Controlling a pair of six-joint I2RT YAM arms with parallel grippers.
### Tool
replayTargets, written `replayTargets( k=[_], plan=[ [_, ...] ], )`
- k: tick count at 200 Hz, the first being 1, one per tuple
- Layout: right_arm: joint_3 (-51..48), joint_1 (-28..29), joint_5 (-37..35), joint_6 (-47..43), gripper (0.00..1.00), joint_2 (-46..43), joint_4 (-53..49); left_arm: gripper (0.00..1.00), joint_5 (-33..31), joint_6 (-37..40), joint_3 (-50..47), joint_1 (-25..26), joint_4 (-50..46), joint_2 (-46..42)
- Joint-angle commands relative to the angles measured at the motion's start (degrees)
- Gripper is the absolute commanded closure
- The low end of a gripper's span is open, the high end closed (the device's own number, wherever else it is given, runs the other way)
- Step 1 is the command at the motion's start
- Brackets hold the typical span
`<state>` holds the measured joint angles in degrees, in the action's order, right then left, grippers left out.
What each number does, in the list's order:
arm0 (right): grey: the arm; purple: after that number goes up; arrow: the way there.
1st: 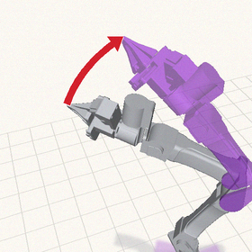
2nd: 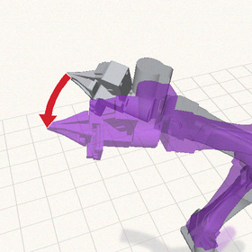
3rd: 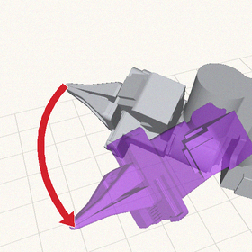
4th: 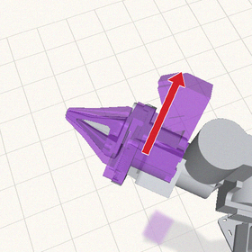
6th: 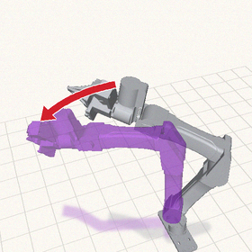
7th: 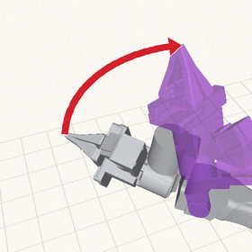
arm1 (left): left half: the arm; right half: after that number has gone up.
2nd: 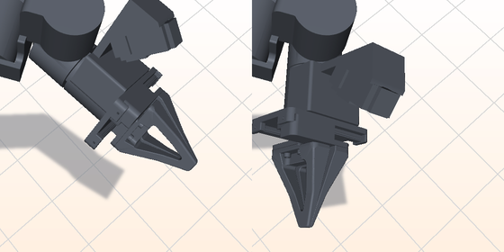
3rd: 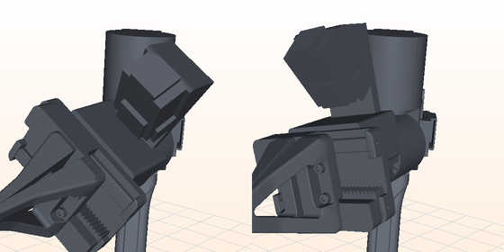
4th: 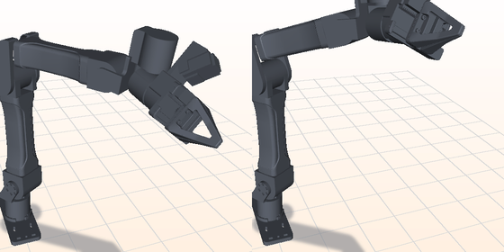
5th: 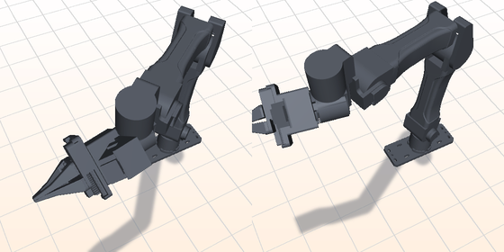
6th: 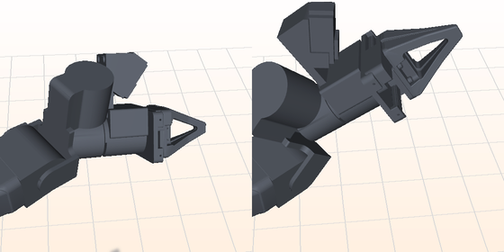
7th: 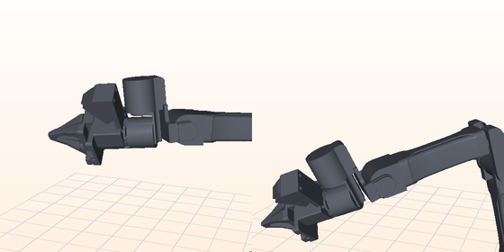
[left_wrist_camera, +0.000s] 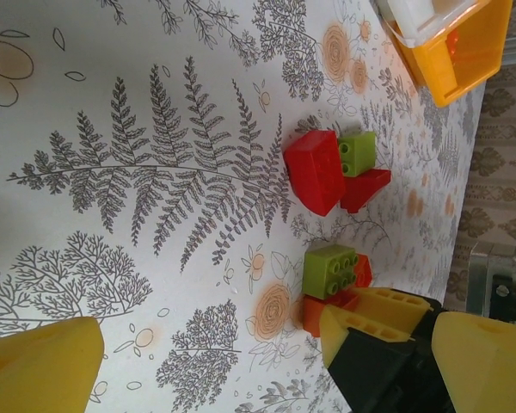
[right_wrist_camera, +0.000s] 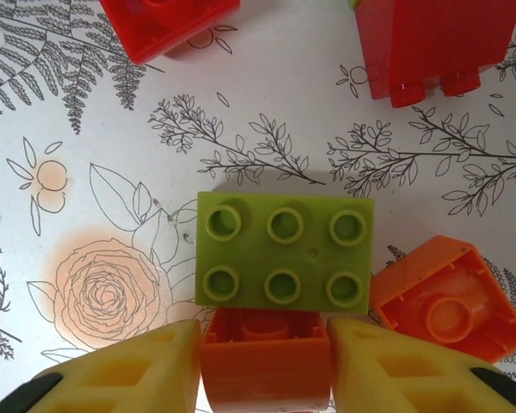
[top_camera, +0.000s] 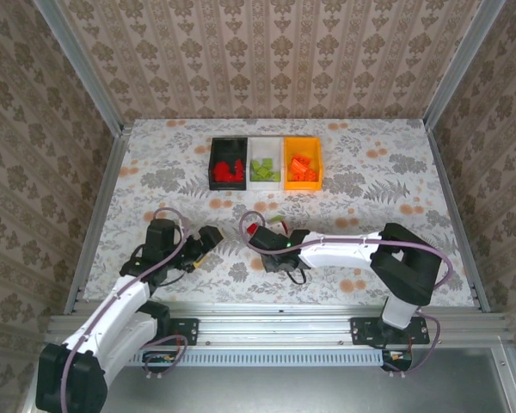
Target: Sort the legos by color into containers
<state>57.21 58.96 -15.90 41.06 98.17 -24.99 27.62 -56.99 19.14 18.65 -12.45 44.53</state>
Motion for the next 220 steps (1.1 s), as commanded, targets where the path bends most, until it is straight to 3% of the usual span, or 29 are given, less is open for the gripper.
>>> replayTargets(
  k=[1,23,122,162,220],
  plan=[
    [0.5,0.6,-1.0,-1.0,0.63,0.5,-2.0,0.0,0.4,0.8,0.1,-0.4,-0.1,0.2],
    [1.0,0.9,-1.7,-1.6,0.68,-0.8,-3.2,0.0,0.3,0.7,-0.1,-0.5,0.3,0.2],
    [4.2,-1.3,-6.8,-7.1,0.69,-13.1,-9.5,0.0,2.6,3.0,2.2,-4.0,-1.4,0.7],
    [9.1,-10.8,-4.5,-13.6,0.68,-13.5,-7.8,0.0,6.3,6.6,4.5,-9.2,-3.4,2.1],
    [19.4,-22.6,0.3,-18.4,0.69,-4.5,-3.8,0.0,14.2,9.4,3.5,-17.4,-4.4,2.8]
  ],
)
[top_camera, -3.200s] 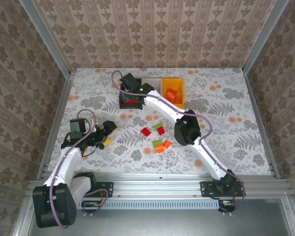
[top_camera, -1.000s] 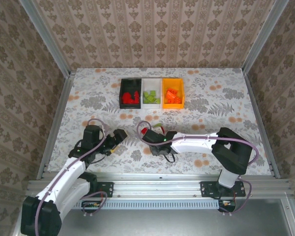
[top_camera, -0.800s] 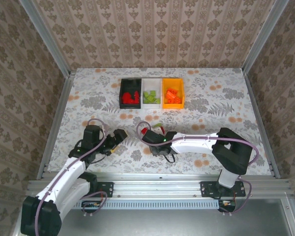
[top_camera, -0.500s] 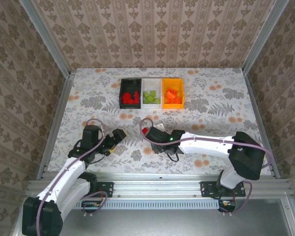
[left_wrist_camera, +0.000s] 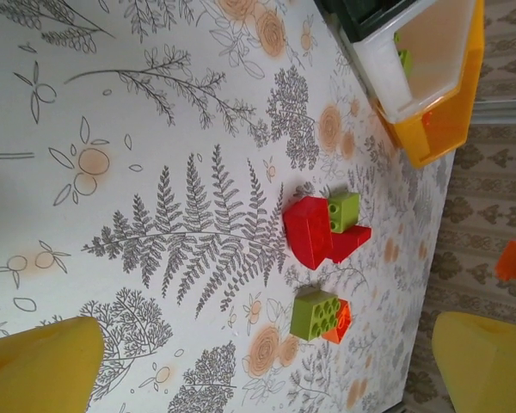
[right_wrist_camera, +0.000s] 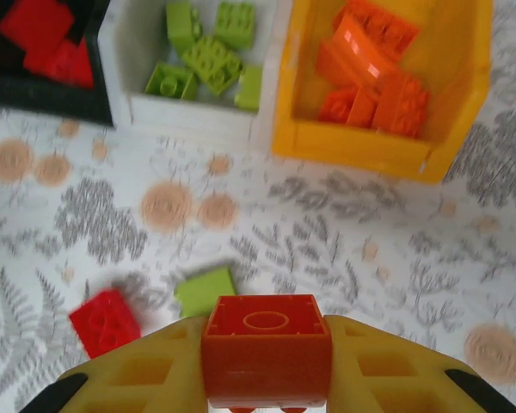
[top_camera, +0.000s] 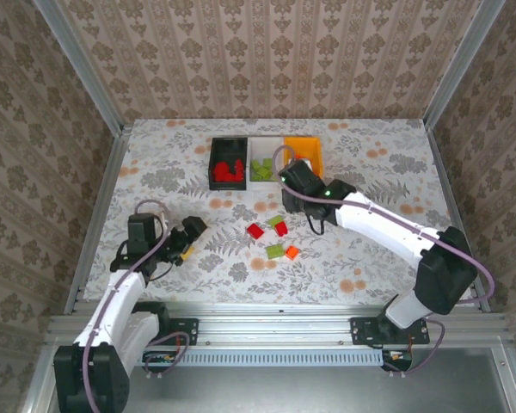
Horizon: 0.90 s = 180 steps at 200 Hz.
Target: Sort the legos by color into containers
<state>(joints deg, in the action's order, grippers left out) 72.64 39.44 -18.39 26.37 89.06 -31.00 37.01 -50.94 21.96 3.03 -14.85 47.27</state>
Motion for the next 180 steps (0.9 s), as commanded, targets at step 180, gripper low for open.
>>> replayTargets(
  k=[180],
  plan=[
    [32.3,-16.6,6.1,-8.6,0.43,33.8,-1.0,0.0,1.7,1.1,5.4,9.1,6.5,11.0]
  ],
)
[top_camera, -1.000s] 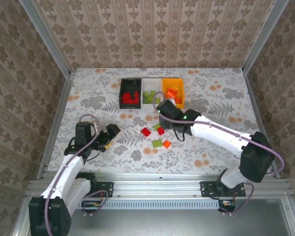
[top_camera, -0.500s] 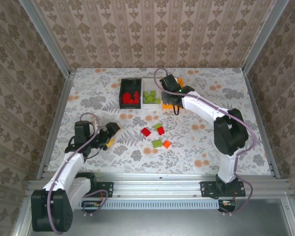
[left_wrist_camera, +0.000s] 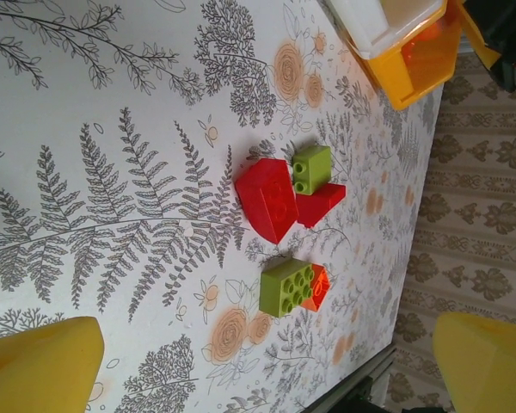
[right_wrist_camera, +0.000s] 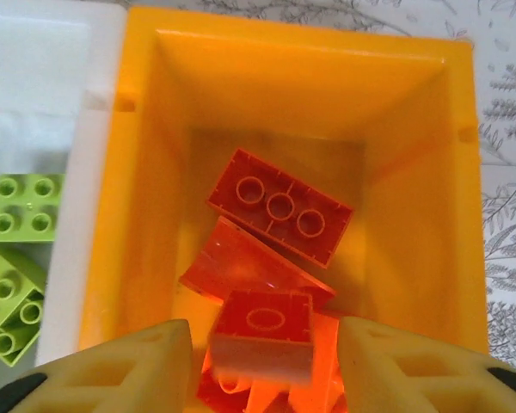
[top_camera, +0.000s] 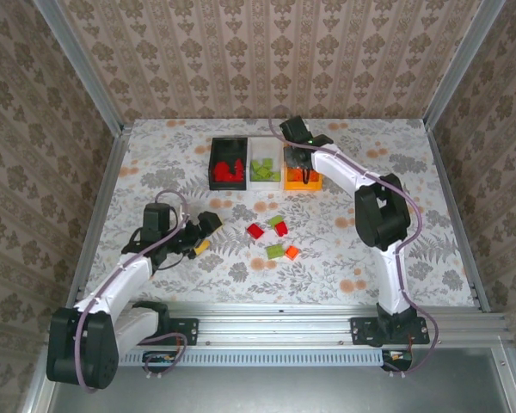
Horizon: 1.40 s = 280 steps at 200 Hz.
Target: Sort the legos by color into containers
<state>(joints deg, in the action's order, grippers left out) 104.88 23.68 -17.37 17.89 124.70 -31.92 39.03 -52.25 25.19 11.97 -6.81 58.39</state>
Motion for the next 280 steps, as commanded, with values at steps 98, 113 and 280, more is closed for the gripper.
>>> replayTargets(
  k=[98,113,280],
  plan=[
    [-38.6,16.4,3.8,4.3,0.41,-31.7,4.4,0.0,-3.8,1.0,-7.8,-0.6,-1.7,-8.9],
    [-43.7,19.3,6.5,5.9,0.38,-34.1,3.2,0.0,-4.1,-0.9,-10.6,-0.6,-1.4,-12.1],
    [-52.8,22.8,3.2,11.7,0.28,-29.0,4.4,0.0,-6.1,-4.3,-14.4,-0.3,-6.6,-23.8]
  ],
)
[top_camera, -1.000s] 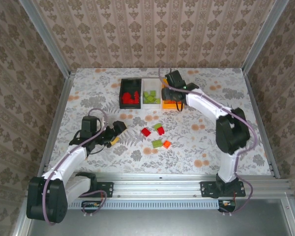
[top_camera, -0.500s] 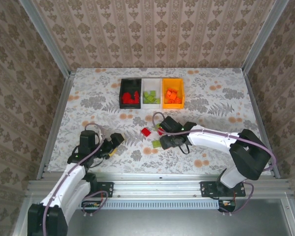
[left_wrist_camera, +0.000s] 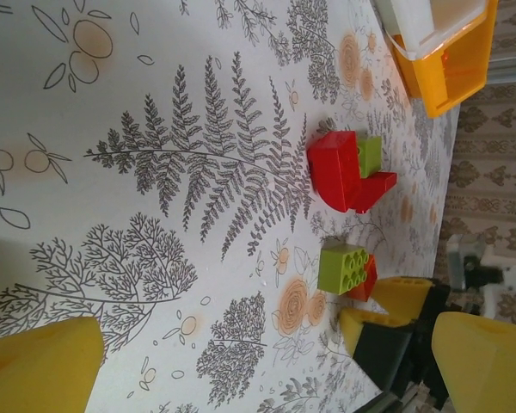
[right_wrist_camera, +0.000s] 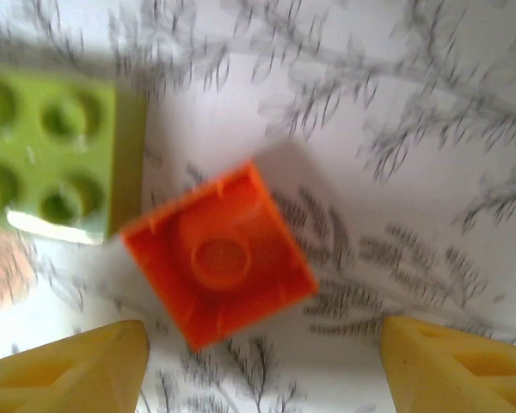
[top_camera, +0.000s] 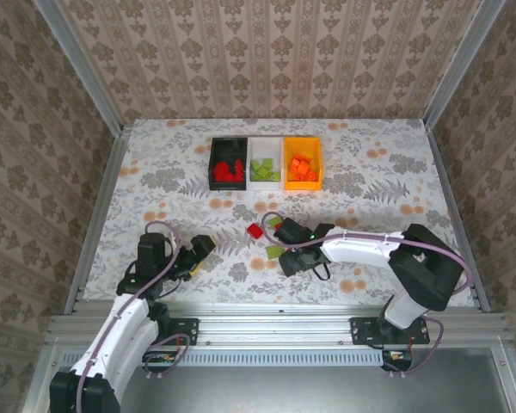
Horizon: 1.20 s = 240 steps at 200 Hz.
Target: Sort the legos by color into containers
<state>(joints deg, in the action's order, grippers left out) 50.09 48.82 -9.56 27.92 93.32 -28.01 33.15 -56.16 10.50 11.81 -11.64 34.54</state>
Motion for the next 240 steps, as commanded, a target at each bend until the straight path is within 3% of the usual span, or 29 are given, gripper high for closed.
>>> replayTargets(
  k=[1,41,70,115,150,194,219,240],
  plan=[
    [2.1,-2.5,-4.7,1.7,0.28,2.4,0.6,0.0,-0.2,-0.4,0.3,-0.1,-1.8,0.1],
    [3.8,-7.9,-3.4,3.3,0.3,4.3,1.5,0.0,-0.2,-0.5,1.3,-0.1,-1.6,0.7],
    [3.4,-7.9,-2.4,3.1,0.37,4.1,2.7,0.0,0.1,0.7,3.0,-0.1,-2.7,1.9],
    [2.0,-7.6,-3.5,4.4,0.58,2.4,3.0,0.0,0.3,0.5,3.2,-0.1,-1.0,3.7],
    [4.5,-7.5,-7.8,2.6,0.64,-0.5,1.4,0.0,0.5,1.0,4.6,-0.2,-0.9,4.9],
    [14.2,-14.7,-8.7,-0.3,0.65,-0.3,3.3,0.0,-1.9,-0.3,7.3,1.2,3.1,9.4],
    [24.4,-19.1,-7.7,-1.9,0.65,7.2,3.9,0.0,-4.2,-1.0,10.3,6.0,6.8,15.4],
    [34.9,-21.3,-8.7,-4.0,0.66,15.9,1.7,0.0,-4.2,1.8,14.6,9.0,4.3,21.4]
  ],
)
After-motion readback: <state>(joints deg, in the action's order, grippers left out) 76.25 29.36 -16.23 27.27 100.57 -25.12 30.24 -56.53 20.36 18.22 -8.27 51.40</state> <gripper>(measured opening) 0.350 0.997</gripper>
